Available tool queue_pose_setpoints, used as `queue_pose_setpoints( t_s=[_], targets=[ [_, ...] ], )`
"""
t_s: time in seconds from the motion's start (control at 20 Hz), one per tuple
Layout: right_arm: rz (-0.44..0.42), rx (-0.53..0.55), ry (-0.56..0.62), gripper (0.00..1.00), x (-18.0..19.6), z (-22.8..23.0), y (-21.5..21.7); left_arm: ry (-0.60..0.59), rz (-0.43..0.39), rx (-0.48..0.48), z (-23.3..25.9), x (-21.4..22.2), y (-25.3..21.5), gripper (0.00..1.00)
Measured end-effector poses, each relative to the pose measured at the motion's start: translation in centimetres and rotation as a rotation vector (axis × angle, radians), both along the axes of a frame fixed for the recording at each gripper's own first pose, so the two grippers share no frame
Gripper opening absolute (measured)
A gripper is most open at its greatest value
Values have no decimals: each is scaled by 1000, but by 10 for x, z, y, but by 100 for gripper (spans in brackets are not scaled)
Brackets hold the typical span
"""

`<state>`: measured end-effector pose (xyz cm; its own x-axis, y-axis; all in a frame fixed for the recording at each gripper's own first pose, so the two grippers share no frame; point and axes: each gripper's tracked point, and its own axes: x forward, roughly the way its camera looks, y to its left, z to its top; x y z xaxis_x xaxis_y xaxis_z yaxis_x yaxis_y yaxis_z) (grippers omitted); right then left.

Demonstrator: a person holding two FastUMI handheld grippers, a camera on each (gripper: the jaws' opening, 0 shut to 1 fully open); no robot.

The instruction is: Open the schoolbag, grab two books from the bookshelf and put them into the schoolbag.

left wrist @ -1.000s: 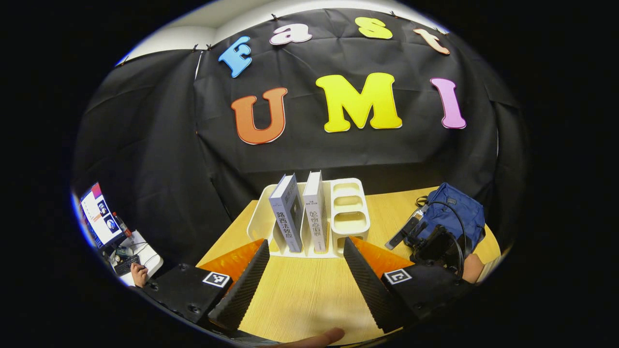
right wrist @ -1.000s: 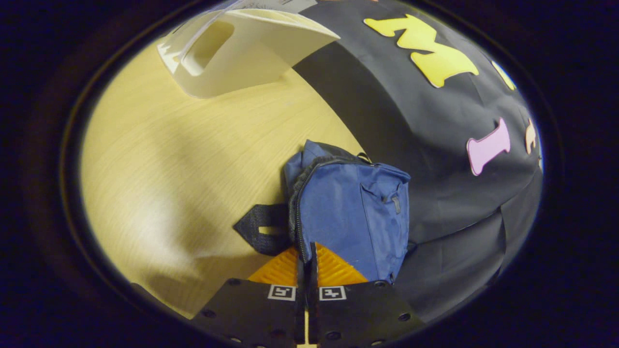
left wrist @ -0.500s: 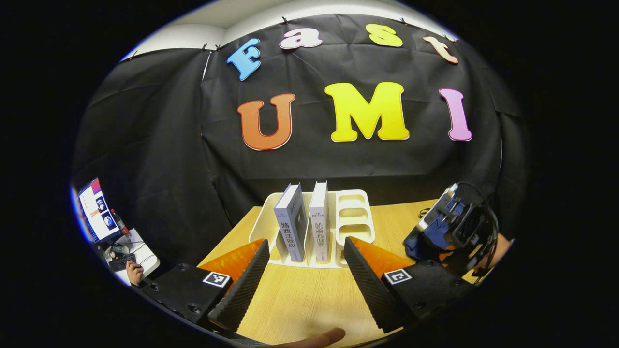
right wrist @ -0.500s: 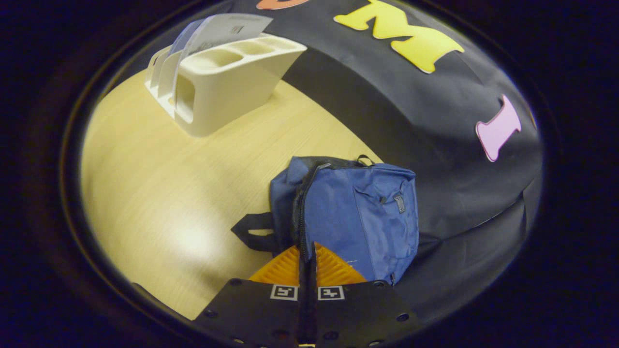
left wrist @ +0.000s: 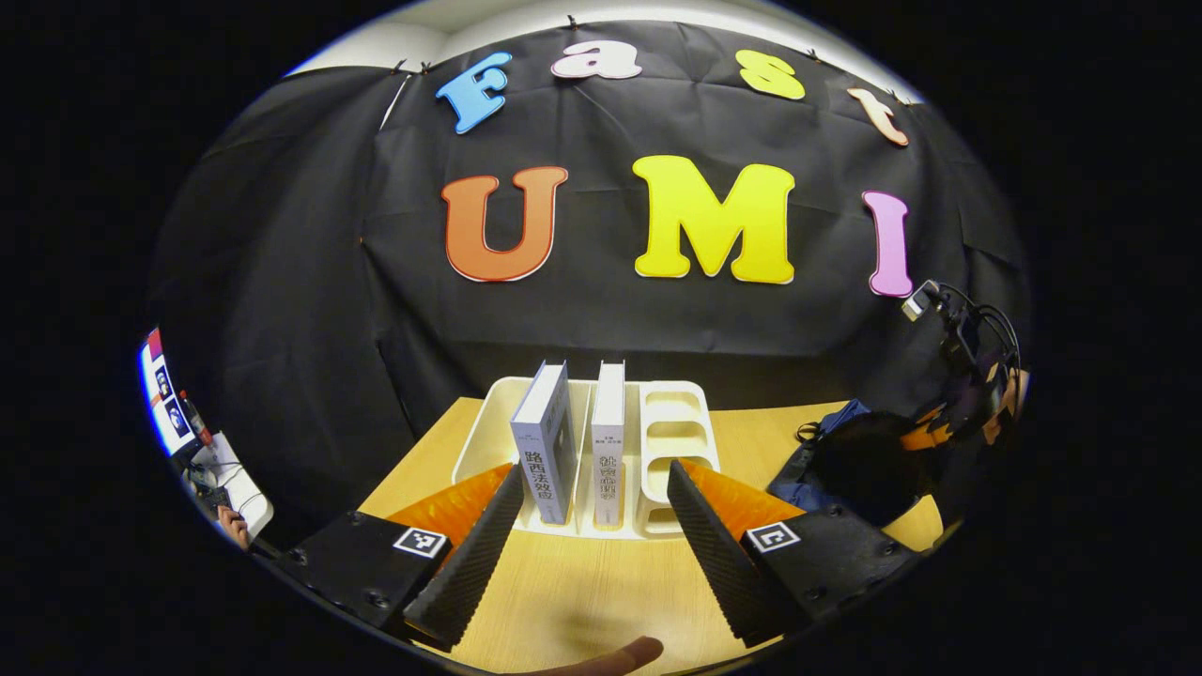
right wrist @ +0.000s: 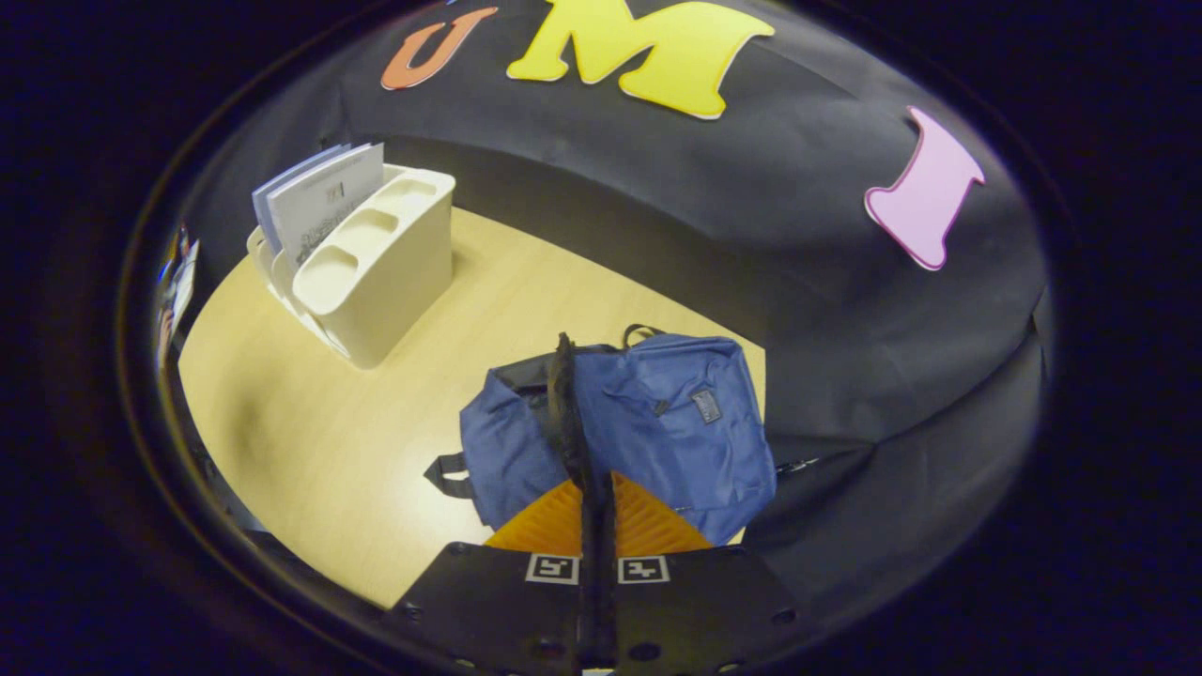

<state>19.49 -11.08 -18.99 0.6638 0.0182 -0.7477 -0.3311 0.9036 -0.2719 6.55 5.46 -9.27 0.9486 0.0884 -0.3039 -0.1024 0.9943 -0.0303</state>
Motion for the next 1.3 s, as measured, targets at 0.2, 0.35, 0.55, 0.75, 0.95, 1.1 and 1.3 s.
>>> queue_pose_setpoints(
  t_s=[0.2, 0.35, 0.55, 0.75, 0.95, 1.1, 1.3],
  targets=[
    [-14, 12, -67, 0, 17, 38, -15, 50, -34, -62, 0, 33, 2, 100],
    [-17, 10, -110, 0, 26, 58, -23, 86, -42, -65, 4, 61, 4, 99],
    [-7, 30, -135, 0, 36, 72, -33, 137, -97, -47, 6, 104, -3, 99],
    [2, 59, -144, 0, 44, 79, -43, 289, -134, -30, -10, 147, -10, 98],
    [9, 79, -136, 0, 42, 76, -45, 426, -121, -7, -34, 174, -2, 98],
    [20, 96, -139, 3, 40, 76, -46, 533, -117, 1, -58, 186, -2, 100],
    [26, 141, -131, 0, 38, 72, -46, 736, -117, 10, -97, 195, 3, 94]
  ],
)
